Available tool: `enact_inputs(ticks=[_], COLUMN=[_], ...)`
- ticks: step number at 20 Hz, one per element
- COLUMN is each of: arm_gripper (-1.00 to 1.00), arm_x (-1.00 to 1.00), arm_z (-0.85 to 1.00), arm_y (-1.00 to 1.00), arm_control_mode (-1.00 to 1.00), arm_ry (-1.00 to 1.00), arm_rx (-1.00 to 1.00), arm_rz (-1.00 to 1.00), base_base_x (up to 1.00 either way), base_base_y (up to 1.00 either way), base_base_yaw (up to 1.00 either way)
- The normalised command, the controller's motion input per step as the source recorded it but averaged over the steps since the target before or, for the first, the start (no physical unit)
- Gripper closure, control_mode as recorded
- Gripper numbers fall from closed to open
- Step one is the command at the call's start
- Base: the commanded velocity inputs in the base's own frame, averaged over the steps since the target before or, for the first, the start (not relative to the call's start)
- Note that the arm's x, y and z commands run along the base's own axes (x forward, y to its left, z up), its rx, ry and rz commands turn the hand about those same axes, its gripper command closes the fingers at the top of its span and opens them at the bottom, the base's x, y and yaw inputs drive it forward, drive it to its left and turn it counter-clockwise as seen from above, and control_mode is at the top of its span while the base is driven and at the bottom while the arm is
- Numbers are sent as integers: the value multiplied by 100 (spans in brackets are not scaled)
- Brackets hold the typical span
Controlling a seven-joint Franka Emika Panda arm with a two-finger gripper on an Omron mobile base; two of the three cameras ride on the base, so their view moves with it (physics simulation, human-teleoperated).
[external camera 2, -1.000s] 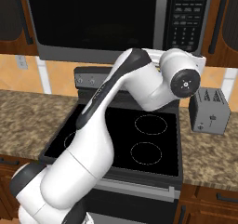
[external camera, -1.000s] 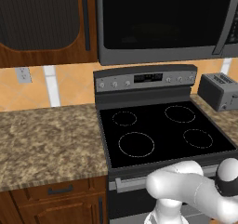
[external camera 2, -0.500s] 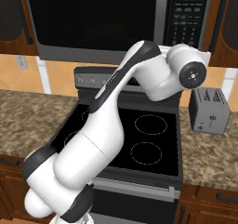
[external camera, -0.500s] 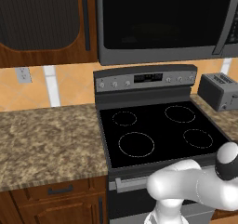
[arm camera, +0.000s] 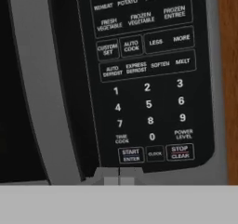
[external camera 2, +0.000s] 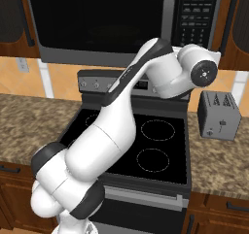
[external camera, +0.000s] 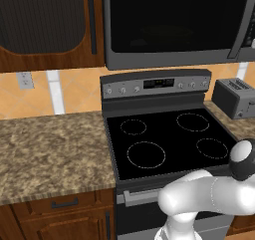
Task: Open the microwave, place the bowl with waffle inside the microwave, then close the microwave door and turn it on.
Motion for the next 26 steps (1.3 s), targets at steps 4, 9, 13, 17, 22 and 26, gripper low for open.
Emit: enact_inputs(ticks=[4,9,13,17,22,26], arm_gripper=[100,100,100,100,100,100], arm_x=[28,31,28,39,22,75], arm_z=[-15,-12,-16,-7,0,0], arm_y=[0,0,0,0,0,0], arm_control_mode=[-100,-100,-100,-100,-100,-100], arm_ry=[0,0,0,0,0,7], arm_rx=[0,0,0,0,0,0], arm_rz=[0,0,0,0,0,-1], base_base_x=[0,0,0,0,0,0], base_base_y=[0,0,0,0,0,0], base_base_yaw=[0,0,0,0,0,0])
